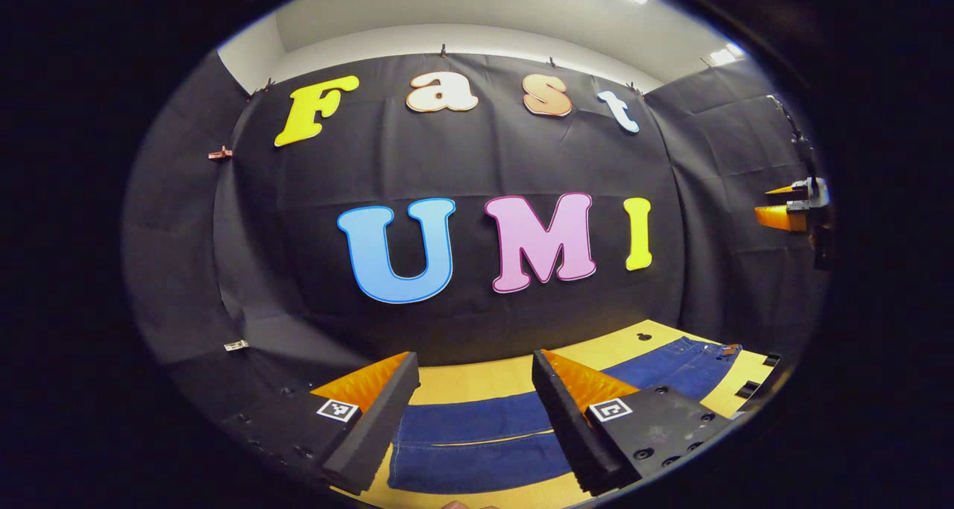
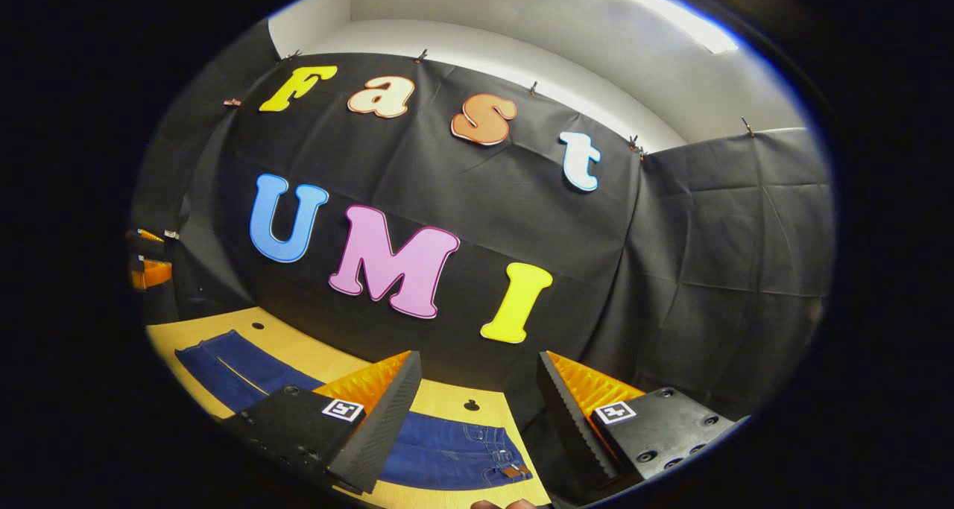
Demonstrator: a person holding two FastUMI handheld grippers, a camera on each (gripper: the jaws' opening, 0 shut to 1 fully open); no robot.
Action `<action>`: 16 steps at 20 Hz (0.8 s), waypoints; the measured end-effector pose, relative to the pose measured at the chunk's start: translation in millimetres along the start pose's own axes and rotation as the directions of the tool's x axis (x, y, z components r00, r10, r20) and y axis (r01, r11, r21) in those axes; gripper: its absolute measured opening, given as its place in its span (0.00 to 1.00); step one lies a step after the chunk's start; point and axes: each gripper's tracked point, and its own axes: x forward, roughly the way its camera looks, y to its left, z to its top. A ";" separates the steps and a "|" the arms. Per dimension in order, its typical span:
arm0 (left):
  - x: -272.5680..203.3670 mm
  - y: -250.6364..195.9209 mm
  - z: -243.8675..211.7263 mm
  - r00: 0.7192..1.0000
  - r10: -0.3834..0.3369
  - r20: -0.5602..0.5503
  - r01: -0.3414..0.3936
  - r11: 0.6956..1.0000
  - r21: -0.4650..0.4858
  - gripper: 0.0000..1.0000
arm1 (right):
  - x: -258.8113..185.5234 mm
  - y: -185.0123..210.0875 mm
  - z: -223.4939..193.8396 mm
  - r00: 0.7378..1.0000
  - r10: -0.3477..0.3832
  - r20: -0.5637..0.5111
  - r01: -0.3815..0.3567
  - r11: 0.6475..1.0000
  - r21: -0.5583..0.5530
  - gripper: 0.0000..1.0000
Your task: Grasp the waist and the cuffs of the jeans and fold them to make the two legs overlap; first hold the waist and fold one-third of the jeans toward the cuffs, then hold the cuffs and fold the remaining one-third in the same direction to finish folding.
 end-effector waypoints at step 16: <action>0.6 14.9 -66.7 0.987 -0.084 -0.140 0.116 0.963 0.241 0.98 | -3.4 -18.2 -38.0 0.999 0.046 -0.024 -0.051 0.949 -0.312 0.96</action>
